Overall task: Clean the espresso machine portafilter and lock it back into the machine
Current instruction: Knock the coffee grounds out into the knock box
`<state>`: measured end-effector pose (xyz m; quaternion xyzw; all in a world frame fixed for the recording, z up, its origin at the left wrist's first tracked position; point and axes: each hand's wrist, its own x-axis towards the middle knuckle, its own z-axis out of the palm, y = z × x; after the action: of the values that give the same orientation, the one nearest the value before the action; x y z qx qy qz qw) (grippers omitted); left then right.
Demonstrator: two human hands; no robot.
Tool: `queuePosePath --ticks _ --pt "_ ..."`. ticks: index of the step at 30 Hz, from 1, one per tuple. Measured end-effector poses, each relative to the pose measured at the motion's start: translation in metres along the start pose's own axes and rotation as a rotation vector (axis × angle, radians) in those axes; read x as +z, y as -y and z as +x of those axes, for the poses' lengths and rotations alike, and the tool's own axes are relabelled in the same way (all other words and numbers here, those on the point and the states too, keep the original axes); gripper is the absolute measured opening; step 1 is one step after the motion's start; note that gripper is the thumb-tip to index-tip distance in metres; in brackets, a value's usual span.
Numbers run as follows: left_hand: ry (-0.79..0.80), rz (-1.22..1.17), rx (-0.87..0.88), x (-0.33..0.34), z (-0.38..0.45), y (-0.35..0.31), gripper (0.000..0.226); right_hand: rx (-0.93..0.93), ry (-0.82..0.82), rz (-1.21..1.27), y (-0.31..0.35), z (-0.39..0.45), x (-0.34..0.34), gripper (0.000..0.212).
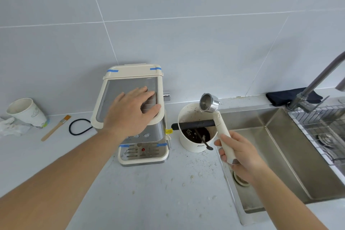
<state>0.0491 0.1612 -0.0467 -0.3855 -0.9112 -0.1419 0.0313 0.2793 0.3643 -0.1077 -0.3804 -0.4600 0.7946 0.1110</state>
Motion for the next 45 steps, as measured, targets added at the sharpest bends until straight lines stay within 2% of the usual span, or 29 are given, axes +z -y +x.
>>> queuePosePath --ticks 6,11,14,23,30,32,35,37,41,45 --pt "0.012 0.006 0.008 0.001 -0.003 0.000 0.058 0.045 0.043 0.281 -0.003 -0.032 0.021 0.023" --pt "-0.032 0.007 0.072 0.001 -0.004 0.001 0.048 -0.024 0.099 0.217 -0.008 -0.060 0.035 0.036" --pt "-0.033 0.018 0.090 0.001 -0.004 0.002 0.050 -0.069 0.117 0.219 -0.013 -0.074 0.041 0.041" --pt "0.005 0.046 0.111 0.000 -0.004 0.001 0.045 -0.112 0.045 0.211 -0.014 -0.098 0.040 0.021" --pt "0.061 0.058 0.134 -0.013 -0.005 -0.006 0.038 -0.138 0.051 0.187 -0.001 -0.094 0.018 0.024" --pt "0.018 0.029 0.186 -0.013 -0.006 -0.015 0.033 -0.136 0.053 0.158 0.008 -0.093 0.002 0.027" --pt "-0.083 -0.121 0.188 -0.010 -0.017 -0.047 0.028 -0.143 0.078 0.110 0.025 -0.093 -0.023 0.034" --pt "-0.084 -0.295 0.137 -0.006 -0.021 -0.082 0.022 -0.174 0.107 0.090 0.039 -0.092 -0.044 0.039" --pt "0.013 -0.821 -0.059 0.007 -0.024 -0.154 0.011 -0.195 0.147 0.087 0.060 -0.085 -0.078 0.032" --pt "0.107 -1.152 -0.265 0.030 -0.018 -0.221 0.016 -0.199 0.168 0.109 0.076 -0.075 -0.106 0.025"
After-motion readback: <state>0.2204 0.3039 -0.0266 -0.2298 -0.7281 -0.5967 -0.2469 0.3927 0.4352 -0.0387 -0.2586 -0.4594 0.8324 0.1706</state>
